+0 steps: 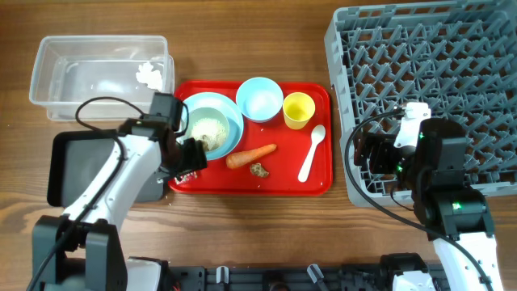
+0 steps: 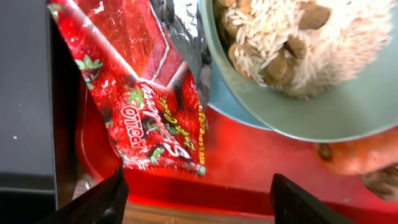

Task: Sort waste into correct bins and load items into the dishwasher rack
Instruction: 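Grasp the red snack wrapper on the tray with the left gripper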

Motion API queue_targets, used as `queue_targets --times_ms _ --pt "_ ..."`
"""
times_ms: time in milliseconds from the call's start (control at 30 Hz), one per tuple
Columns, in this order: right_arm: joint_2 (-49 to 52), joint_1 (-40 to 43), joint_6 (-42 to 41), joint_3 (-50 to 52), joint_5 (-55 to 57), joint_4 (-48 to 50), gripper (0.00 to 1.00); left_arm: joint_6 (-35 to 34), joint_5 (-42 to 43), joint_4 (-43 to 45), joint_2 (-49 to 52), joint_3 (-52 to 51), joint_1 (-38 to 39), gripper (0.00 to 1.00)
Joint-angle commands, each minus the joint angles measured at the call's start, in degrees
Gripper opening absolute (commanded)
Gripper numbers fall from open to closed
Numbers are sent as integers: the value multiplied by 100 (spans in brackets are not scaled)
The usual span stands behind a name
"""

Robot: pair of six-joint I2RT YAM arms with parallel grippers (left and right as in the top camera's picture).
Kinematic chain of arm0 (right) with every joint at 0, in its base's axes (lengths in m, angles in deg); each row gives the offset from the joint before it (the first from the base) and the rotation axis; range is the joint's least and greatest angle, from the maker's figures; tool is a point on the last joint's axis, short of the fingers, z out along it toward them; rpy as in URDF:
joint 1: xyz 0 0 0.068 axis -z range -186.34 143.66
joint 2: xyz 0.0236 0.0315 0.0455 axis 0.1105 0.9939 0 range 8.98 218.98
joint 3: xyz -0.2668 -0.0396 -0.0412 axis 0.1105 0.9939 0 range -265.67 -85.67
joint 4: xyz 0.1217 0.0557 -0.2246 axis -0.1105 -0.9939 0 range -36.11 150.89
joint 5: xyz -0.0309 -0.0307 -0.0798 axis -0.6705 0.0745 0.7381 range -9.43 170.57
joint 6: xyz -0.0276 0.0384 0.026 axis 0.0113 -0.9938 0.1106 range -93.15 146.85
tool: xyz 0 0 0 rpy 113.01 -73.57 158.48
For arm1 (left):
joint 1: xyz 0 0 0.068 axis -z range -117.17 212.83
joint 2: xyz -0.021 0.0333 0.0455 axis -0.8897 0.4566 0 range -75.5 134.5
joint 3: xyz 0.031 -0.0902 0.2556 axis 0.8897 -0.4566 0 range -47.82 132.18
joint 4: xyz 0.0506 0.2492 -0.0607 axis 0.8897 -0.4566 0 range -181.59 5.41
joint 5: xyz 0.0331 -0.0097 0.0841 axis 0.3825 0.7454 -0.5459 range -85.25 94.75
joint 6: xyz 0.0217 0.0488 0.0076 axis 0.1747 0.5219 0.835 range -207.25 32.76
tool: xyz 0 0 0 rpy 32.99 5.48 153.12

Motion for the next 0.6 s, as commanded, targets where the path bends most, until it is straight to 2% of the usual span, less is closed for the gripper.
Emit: queue_targets --times_ms 0,200,567 --pt "-13 7 70 -164 70 7 100 -166 -568 350 4 -245 146 75" --pt "-13 7 70 -164 70 -7 100 -164 -590 1025 7 -599 146 73" --pt "-13 7 72 -164 70 -4 100 -164 -590 1305 9 -964 146 68"
